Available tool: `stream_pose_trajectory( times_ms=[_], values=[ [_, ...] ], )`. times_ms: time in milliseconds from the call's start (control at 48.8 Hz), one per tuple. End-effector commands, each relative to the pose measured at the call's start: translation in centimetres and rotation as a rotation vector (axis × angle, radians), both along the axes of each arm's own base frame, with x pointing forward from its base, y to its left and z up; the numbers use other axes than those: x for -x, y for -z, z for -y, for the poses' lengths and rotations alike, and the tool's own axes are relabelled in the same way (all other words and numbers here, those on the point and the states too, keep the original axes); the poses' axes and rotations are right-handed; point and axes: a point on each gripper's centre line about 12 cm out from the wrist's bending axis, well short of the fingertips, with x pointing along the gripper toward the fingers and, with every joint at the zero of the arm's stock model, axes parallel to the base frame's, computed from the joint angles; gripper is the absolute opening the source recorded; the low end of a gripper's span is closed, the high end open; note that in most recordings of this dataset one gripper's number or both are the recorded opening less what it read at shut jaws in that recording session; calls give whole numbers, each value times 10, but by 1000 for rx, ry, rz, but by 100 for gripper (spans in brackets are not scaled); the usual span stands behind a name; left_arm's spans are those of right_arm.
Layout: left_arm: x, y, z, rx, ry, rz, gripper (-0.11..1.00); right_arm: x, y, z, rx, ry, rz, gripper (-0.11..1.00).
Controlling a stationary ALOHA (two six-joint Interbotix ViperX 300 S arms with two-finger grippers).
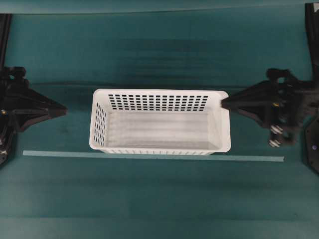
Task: Lift the white basket with both hands.
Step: 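Move both grippers inward toward the short ends of the white basket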
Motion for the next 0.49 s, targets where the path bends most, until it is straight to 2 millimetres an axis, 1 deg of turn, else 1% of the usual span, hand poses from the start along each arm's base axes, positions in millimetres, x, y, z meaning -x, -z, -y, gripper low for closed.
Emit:
stream_pose_trajectory(
  times_ms=[0, 62, 123, 246, 308, 390, 472],
  values=[
    [-12, -13, -1, 104, -11, -35, -4, -17, -4, 8, -116, 33, -91, 3],
    [-18, -14, -2, 201, -23, -78, -4, -24, -5, 12, -184, 47, -155, 3],
    [-24, -14, -4, 302, -44, -131, -4, -31, -10, 14, -250, 58, -215, 3],
    [-34, -12, -5, 452, -85, -218, -4, -41, -9, 20, -379, 96, -338, 3],
    [-39, -15, -6, 507, -101, -235, -4, -42, -5, 22, -453, 127, -402, 3],
    [-44, -20, -7, 566, -118, -256, -4, -41, 4, 24, -548, 179, -501, 3],
    [-49, -19, -11, 639, -167, -318, -4, -37, 13, 25, -586, 234, -593, 3]
  ],
)
